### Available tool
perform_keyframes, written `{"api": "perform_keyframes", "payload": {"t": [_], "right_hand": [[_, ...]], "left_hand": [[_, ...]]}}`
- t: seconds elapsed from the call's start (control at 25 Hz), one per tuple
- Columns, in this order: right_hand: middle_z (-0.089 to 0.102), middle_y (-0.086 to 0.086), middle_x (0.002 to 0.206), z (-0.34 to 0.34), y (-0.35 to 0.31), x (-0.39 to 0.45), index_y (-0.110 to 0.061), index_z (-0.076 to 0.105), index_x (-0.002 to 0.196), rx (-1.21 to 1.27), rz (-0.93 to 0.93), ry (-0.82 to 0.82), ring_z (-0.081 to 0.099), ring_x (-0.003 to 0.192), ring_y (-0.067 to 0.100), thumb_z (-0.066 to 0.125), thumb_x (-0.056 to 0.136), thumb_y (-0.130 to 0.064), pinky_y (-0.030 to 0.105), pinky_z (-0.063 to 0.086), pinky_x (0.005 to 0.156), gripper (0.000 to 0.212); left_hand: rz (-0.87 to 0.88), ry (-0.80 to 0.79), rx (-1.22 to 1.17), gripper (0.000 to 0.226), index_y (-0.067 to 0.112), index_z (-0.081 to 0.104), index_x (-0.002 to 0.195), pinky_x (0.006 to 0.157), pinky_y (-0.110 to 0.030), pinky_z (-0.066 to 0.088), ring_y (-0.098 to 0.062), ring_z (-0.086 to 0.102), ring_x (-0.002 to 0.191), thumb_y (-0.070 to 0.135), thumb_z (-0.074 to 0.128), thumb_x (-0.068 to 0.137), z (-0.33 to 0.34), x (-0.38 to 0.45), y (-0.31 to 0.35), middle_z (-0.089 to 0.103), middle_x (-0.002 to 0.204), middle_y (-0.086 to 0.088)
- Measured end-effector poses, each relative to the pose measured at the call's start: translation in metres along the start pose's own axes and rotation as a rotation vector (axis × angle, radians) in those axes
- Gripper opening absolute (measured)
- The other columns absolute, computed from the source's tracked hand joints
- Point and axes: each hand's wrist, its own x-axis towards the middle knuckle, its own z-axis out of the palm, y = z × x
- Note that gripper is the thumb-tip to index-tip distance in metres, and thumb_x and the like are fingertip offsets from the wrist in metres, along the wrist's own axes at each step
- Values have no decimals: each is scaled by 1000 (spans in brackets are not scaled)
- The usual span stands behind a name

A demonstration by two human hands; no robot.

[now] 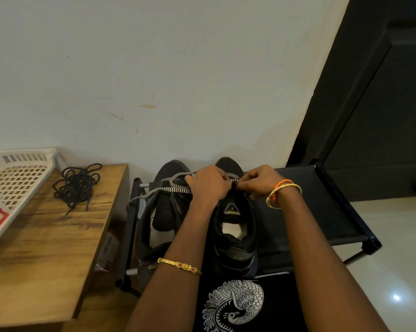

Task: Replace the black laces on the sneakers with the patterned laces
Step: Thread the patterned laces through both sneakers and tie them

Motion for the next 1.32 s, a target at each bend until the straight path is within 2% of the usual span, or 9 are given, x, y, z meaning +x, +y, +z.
{"api": "perform_keyframes", "payload": {"t": [0.16,0.28,0.44,0.64,0.84,0.96,1.12,1.28,1.32], "right_hand": [[58,4,66,-5,0,-1,3,69,93,93,56,-19,55,54,8,65,84,-5,13,44,40,12],[62,6,71,-9,2,2,2,70,94,141,84,-34,57,59,11,65,84,-5,16,47,43,13],[63,11,79,-12,8,7,5,69,98,205,114,-52,57,62,14,63,84,-1,20,53,50,16],[66,15,89,-15,11,10,4,69,96,204,116,-70,61,71,17,63,84,-1,25,54,57,15],[64,12,84,-13,10,11,4,65,100,306,146,-92,62,69,17,60,89,-3,23,54,49,15],[62,12,86,-6,15,15,-4,65,89,282,119,-36,60,72,18,58,91,-3,22,52,48,7],[58,8,77,4,16,20,-10,59,76,180,64,13,56,66,15,56,92,-3,21,48,46,17],[53,10,74,4,14,20,-3,58,83,119,108,-20,53,65,15,46,92,0,21,46,46,15],[53,11,74,3,15,21,-2,59,86,112,126,-28,52,64,16,45,92,0,23,46,48,15]], "left_hand": [[-102,-78,-150,16,26,75,96,95,-42,27,-21,56,106,31,63,86,7,6,-2,70,105,3],[-149,-134,-277,14,26,76,94,105,-47,30,-22,56,109,31,68,83,15,12,-6,70,105,2],[-157,-166,-303,12,28,77,90,105,-45,27,-23,54,113,31,70,82,23,14,-5,70,108,3],[-198,-225,-493,9,44,71,57,101,-46,42,-24,62,103,37,75,62,30,17,-8,74,92,4],[-212,-165,-445,20,39,69,58,102,-48,36,-24,55,111,30,72,75,34,16,-7,72,100,4],[-187,-172,-465,32,47,66,51,104,-48,36,-24,55,112,30,74,78,33,16,-9,72,100,5],[-176,-142,-438,6,36,75,78,104,-48,32,-23,52,114,32,72,82,29,12,-7,71,103,4],[-120,-122,-428,22,38,66,55,101,-48,37,-27,55,110,32,76,74,28,12,-12,69,85,7],[-119,-93,-425,20,35,65,57,101,-47,37,-25,54,110,32,78,72,26,11,-13,68,83,7]]}}
